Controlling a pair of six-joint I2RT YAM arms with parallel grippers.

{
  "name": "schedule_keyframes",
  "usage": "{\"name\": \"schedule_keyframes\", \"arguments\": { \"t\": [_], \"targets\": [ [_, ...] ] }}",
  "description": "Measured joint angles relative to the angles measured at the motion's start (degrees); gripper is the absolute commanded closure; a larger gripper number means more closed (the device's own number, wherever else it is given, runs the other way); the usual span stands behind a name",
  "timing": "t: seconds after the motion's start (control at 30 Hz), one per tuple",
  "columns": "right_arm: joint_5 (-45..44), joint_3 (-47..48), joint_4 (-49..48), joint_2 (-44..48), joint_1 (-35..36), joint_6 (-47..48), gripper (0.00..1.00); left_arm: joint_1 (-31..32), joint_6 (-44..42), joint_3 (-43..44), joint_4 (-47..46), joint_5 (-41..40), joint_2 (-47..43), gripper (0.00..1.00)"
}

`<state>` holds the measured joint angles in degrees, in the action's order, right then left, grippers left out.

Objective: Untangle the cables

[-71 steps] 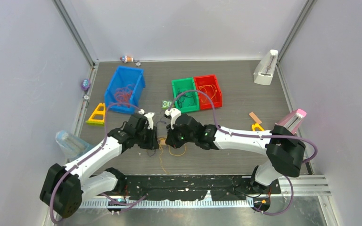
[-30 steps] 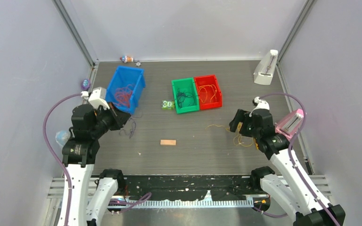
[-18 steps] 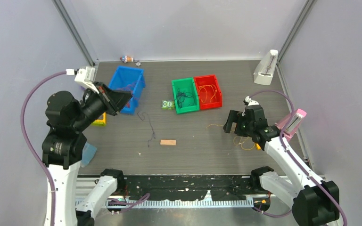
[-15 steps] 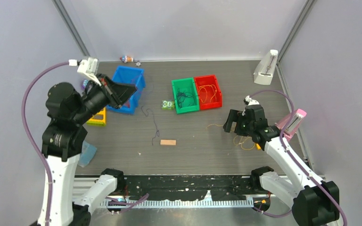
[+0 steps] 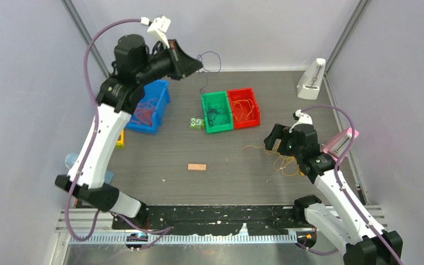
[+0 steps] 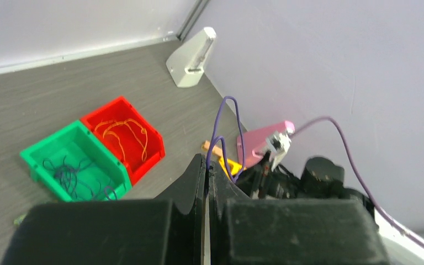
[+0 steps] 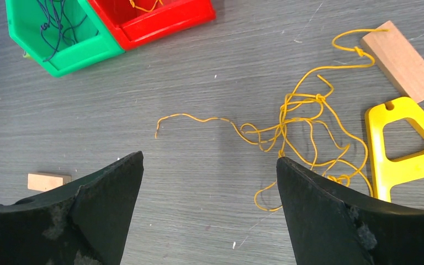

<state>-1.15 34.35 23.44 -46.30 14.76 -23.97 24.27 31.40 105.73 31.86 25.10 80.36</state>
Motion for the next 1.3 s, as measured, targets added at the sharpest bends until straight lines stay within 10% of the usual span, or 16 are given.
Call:
{"name": "schedule_keyframes", "arguments": {
  "t": [0.37, 1.0, 1.3],
  "targets": [
    [-1.33, -0.24, -1.33, 0.55, 0.00, -0.57, 0.05, -0.33, 1.70, 24.90, -1.68, 0.63, 25.62, 1.00],
    [-1.31, -1.84, -3.63, -0.61, 0.00, -1.05, 0.05, -0.98, -4.87, 4.20, 1.20, -5.99, 39.47, 1.00],
    [-1.44, -2.19, -3.69, -1.01, 0.00, -1.11, 0.05, 3.43, -12.44, 20.11, 15.63, -16.46, 51.91, 1.00]
  ]
}}
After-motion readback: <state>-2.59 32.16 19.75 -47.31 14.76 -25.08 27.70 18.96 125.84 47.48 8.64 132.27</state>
